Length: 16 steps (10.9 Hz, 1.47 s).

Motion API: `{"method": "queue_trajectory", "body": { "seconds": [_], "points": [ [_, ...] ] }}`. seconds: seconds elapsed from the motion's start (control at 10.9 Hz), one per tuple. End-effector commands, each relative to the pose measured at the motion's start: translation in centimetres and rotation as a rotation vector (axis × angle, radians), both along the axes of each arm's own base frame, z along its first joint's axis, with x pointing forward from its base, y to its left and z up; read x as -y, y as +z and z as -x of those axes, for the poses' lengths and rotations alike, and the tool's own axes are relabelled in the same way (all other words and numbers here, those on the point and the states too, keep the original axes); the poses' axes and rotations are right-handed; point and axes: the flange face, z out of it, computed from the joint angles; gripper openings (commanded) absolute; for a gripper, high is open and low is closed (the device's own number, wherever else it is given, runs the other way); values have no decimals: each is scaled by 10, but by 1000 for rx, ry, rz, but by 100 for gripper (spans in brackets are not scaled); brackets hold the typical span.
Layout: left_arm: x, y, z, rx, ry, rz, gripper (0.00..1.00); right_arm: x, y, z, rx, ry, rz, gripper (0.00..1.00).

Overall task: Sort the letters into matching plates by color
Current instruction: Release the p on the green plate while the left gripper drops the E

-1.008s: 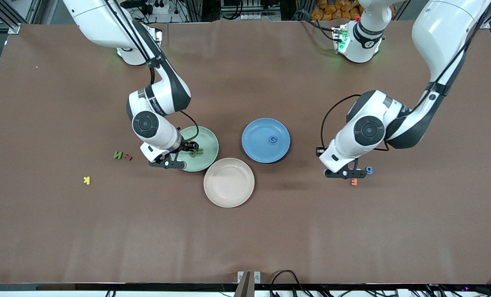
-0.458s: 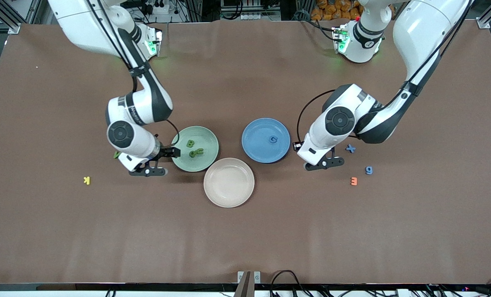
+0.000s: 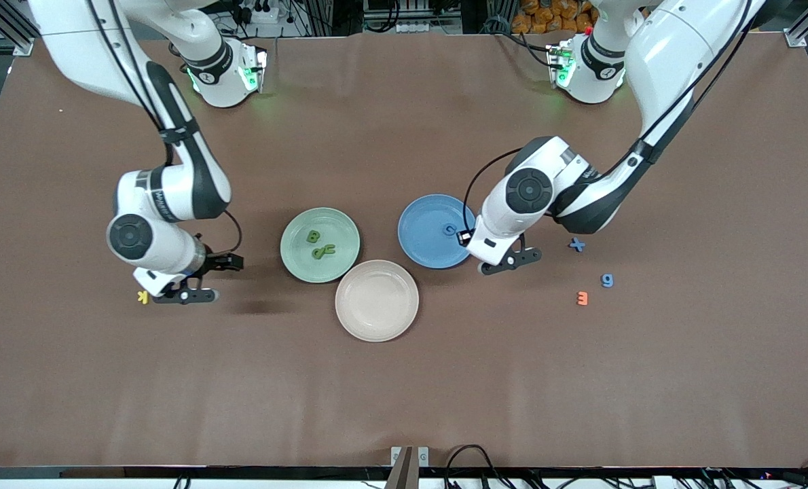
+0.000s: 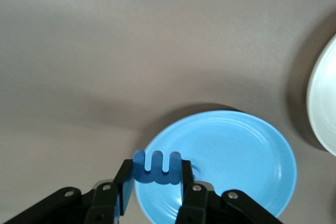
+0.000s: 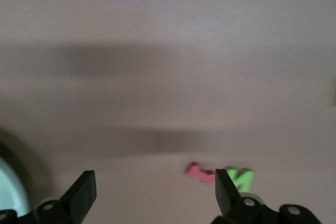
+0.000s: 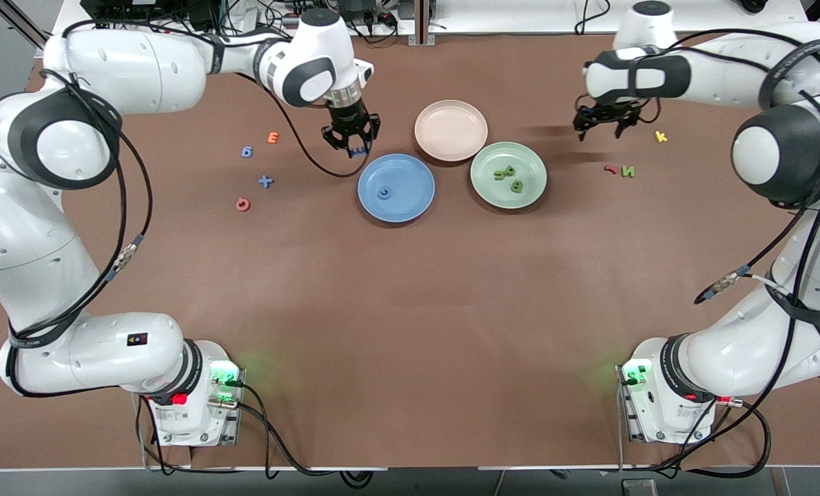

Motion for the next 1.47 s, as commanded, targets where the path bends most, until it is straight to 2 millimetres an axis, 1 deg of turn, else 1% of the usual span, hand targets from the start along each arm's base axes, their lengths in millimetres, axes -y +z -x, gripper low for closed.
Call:
{"method": "queue_trajectory", "body": {
  "seconds": [0.0, 0.09, 0.18, 0.27, 0.46, 0.55, 0.64, 0.73, 0.82, 0.92, 1.19, 1.37],
  "points": [
    [29, -10, 13, 5, 80, 39, 0, 70, 16, 17, -8, 41, -21, 100],
    [36, -15, 17, 10, 93, 40, 0, 89, 15, 21, -10, 36, -26, 100],
    [44, -20, 21, 16, 110, 39, 0, 101, 12, 27, -1, 21, -29, 100],
    [55, -26, 29, 24, 125, 34, 0, 116, 3, 34, 8, 1, -30, 100],
    [69, -39, 38, 46, 133, 8, 0, 129, -18, 51, 45, 10, -31, 100],
    [73, -44, 40, 59, 138, 6, 0, 136, -23, 55, 56, 9, -32, 100],
    [76, -50, 41, 60, 144, 6, 0, 135, -25, 56, 53, 13, -33, 100],
    [75, -50, 39, 61, 145, 9, 22, 135, -25, 56, 55, 9, -34, 100],
    [75, -53, 39, 59, 143, 7, 92, 135, -26, 56, 55, 8, -35, 100],
    [75, -54, 40, 66, 133, 3, 100, 135, -28, 57, 50, 7, -36, 100],
    [72, -52, 35, 85, 120, -4, 100, 135, -34, 62, 38, -5, -41, 100],
    [62, -44, 25, 101, 105, -3, 100, 134, -36, 62, 37, -39, -52, 100]
  ]
}}
